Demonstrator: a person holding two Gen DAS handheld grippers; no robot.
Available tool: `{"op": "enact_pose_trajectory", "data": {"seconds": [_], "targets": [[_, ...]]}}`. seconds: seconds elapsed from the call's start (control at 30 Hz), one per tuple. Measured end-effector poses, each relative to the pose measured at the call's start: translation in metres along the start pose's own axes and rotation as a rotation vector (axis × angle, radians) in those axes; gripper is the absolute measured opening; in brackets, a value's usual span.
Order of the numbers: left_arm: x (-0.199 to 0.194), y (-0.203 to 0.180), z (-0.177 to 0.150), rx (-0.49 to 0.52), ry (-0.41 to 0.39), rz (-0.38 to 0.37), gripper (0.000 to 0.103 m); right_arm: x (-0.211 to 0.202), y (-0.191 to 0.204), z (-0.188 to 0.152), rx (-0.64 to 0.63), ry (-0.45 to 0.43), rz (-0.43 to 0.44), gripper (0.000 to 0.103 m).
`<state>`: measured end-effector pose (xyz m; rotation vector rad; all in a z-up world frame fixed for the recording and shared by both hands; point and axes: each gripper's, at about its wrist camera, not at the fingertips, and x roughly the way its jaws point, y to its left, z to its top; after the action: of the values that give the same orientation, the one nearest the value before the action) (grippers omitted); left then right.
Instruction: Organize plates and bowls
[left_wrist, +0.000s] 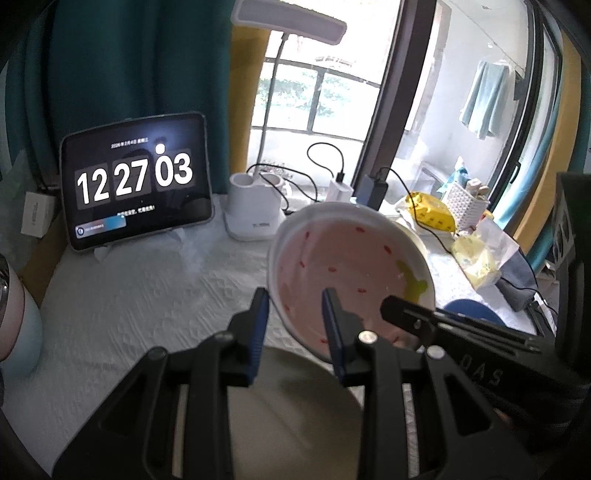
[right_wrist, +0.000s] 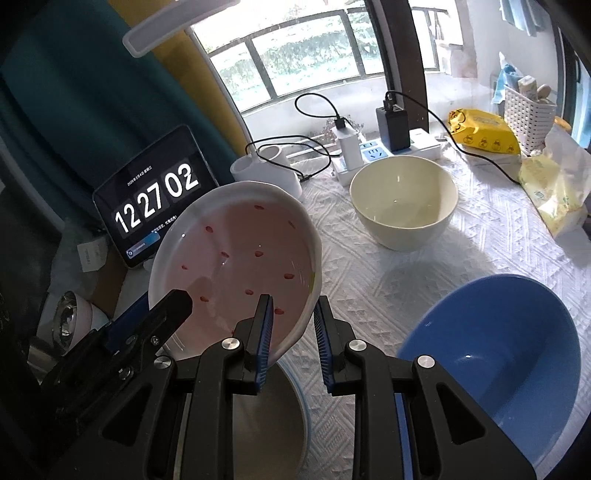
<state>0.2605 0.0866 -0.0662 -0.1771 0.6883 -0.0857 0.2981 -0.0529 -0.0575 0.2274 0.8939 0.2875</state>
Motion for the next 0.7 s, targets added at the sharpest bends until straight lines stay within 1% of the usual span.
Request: {"op": "enact_pose_trajectory", "data": {"seconds": [0.33, 0.7], "targets": [[-0.013, -0.023, -0.003, 0.028, -0.018, -0.014, 0.03, -0.026, -0.012, -0.003, 0.003, -0.045, -0.003, 0.024], [-0.019, -0.055, -0.009, 0.046, -0.02, -0.042, 0.03, -0.049, -0.037, -0.009, 0.01, -0.064, -0.023, 0.024]]}}
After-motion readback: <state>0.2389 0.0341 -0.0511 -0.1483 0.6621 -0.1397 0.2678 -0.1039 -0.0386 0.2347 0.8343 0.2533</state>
